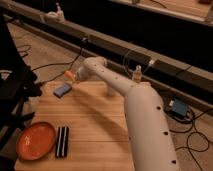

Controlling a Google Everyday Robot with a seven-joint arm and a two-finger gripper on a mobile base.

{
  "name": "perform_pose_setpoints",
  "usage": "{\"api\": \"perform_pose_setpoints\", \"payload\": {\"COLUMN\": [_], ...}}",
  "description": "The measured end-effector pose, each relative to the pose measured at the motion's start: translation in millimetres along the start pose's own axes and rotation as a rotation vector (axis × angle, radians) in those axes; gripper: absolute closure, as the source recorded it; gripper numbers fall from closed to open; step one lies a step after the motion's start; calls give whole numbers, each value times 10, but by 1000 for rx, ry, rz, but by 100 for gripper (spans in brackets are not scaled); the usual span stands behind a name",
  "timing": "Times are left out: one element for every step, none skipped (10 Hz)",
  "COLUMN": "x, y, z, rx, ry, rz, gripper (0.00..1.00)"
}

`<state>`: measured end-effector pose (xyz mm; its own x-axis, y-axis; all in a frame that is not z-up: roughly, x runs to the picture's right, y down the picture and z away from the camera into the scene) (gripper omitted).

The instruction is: Place the pepper in the ceramic cup

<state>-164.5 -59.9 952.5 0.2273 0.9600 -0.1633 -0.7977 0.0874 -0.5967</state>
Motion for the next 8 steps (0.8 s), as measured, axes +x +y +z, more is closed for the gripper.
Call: {"api": "perform_pose_setpoints", "payload": {"x": [0,-10,-18,-23,-31,-31,-30,-14], "y": [-75,-146,-231,-304,-379,-435,-477,-515], "z": [-140,-287,-448,-599,-756,-876,-984,-1089], "rx": [17,32,46,61,79,94,110,126], "ry": [-11,-27,-44,-60,-77,-88,-97,-102], "rz": [14,29,48,64,79,88,96,103], "gripper": [100,100,100,100,100,100,100,100]}}
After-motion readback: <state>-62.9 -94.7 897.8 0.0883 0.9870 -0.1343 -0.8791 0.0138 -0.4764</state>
